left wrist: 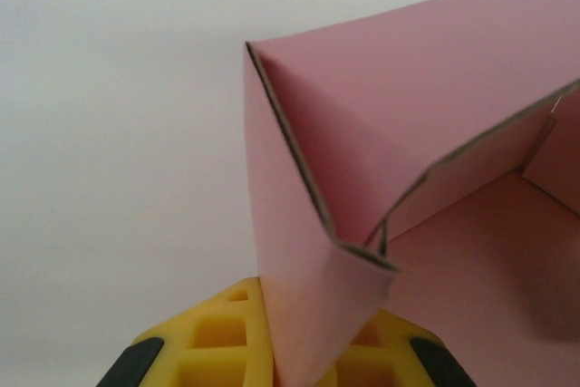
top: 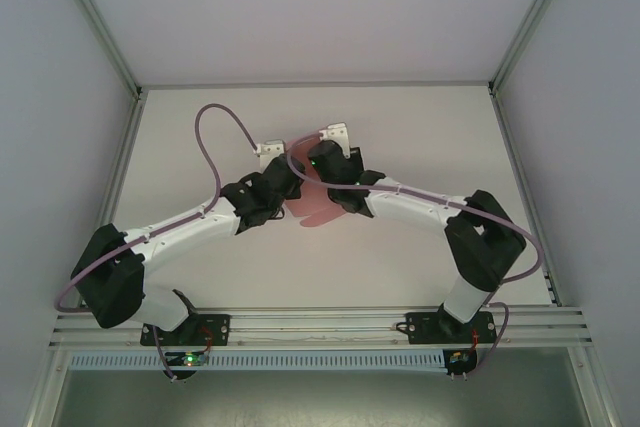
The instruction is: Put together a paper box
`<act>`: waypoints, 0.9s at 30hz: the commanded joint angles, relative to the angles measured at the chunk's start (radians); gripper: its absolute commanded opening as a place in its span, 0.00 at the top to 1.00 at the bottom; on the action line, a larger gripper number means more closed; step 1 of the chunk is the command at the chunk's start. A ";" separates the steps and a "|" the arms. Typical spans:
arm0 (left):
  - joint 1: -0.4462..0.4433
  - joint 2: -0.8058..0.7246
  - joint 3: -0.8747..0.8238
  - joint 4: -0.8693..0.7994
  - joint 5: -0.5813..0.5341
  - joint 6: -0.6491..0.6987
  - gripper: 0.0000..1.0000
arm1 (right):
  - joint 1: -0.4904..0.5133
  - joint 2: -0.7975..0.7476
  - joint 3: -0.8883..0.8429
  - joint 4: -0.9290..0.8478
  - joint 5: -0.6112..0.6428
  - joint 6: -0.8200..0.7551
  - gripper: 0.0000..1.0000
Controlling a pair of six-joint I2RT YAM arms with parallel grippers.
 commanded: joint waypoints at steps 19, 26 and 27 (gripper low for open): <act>0.048 0.080 0.130 -0.517 -0.396 -0.291 1.00 | -0.137 -0.044 -0.167 0.054 0.426 -0.012 1.00; 0.070 0.156 0.176 -0.647 -0.458 -0.428 1.00 | -0.077 -0.125 -0.210 0.114 0.413 -0.041 1.00; 0.070 0.168 0.187 -0.667 -0.468 -0.447 1.00 | -0.072 -0.133 -0.218 0.126 0.400 -0.038 1.00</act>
